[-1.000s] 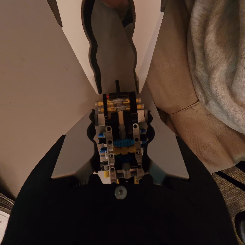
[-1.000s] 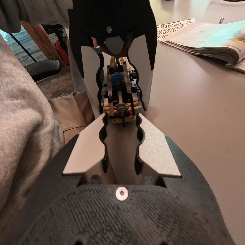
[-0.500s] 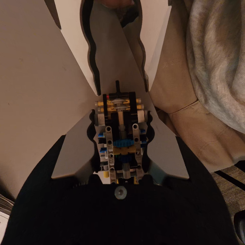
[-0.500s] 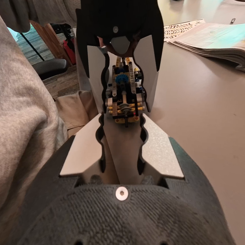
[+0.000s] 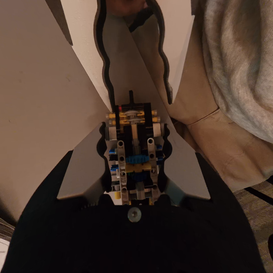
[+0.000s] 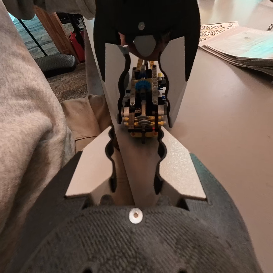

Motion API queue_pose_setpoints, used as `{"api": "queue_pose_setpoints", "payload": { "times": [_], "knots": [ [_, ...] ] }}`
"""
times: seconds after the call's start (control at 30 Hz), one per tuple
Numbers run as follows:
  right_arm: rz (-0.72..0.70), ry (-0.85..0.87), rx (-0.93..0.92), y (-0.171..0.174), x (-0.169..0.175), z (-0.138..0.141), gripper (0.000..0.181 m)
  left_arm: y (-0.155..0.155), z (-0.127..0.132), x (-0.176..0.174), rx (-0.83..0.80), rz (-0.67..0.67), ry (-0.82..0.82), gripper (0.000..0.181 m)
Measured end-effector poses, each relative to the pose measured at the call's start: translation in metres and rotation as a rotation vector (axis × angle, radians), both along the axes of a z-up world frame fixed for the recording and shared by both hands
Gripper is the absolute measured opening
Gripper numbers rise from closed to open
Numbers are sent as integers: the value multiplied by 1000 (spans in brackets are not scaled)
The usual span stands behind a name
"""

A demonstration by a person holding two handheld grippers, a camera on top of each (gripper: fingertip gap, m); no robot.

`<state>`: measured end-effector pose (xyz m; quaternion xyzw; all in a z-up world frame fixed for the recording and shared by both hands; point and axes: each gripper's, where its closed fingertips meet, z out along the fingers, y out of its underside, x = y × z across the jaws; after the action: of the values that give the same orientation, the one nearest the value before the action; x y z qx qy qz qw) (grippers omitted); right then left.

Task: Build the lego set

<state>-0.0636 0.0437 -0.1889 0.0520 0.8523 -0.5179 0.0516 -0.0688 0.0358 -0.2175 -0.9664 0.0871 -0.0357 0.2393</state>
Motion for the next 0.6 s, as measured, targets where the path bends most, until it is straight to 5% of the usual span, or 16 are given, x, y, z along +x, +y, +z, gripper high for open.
{"api": "queue_pose_setpoints", "payload": {
  "times": [0.6],
  "knots": [
    [11, 86, 55, -1, -1, -9, 53, -2, -2, 1, -22, -34, 28, 77]
  ]
}}
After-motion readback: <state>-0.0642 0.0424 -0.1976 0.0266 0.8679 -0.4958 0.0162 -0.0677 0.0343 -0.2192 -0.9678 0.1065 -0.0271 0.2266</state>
